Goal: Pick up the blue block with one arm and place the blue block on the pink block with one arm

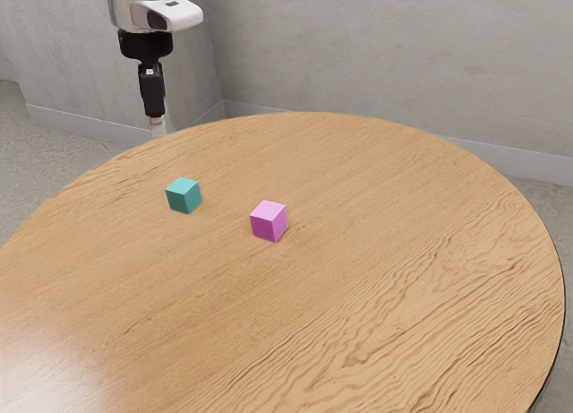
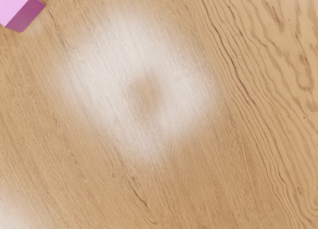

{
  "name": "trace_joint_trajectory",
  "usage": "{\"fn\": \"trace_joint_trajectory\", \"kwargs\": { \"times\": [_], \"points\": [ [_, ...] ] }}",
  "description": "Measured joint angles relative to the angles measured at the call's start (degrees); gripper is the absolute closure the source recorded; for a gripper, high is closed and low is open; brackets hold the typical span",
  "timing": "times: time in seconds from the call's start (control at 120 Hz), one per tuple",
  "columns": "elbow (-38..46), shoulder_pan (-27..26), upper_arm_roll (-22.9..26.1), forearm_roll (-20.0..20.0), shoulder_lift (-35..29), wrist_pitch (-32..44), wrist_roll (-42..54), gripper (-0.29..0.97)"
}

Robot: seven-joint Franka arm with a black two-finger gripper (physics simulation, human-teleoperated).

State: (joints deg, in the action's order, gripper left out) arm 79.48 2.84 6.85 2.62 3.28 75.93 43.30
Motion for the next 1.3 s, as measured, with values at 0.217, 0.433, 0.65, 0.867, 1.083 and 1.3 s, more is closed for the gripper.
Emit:
{"fn": "trace_joint_trajectory", "kwargs": {
  "times": [0.217, 0.433, 0.65, 0.867, 1.083, 1.3],
  "points": [
    [0.06, 1.09, 0.0, -0.9, 0.09, 0.03, 0.24, 0.0],
    [-4.55, 3.19, -0.13, 1.24, -12.89, -7.38, -1.46, 0.0],
    [35.37, 36.94, -8.55, 4.11, -34.8, -4.05, -3.13, 0.0],
    [50.93, 46.5, -15.07, 7.33, -27.34, 14.8, -2.41, 0.0],
    [51.48, 43.25, -16.98, 9.66, -17.79, 28.91, -1.48, 0.0],
    [57.54, 39.57, -6.8, 2.78, -19.84, 36.81, -4.37, 0.0]
  ]
}}
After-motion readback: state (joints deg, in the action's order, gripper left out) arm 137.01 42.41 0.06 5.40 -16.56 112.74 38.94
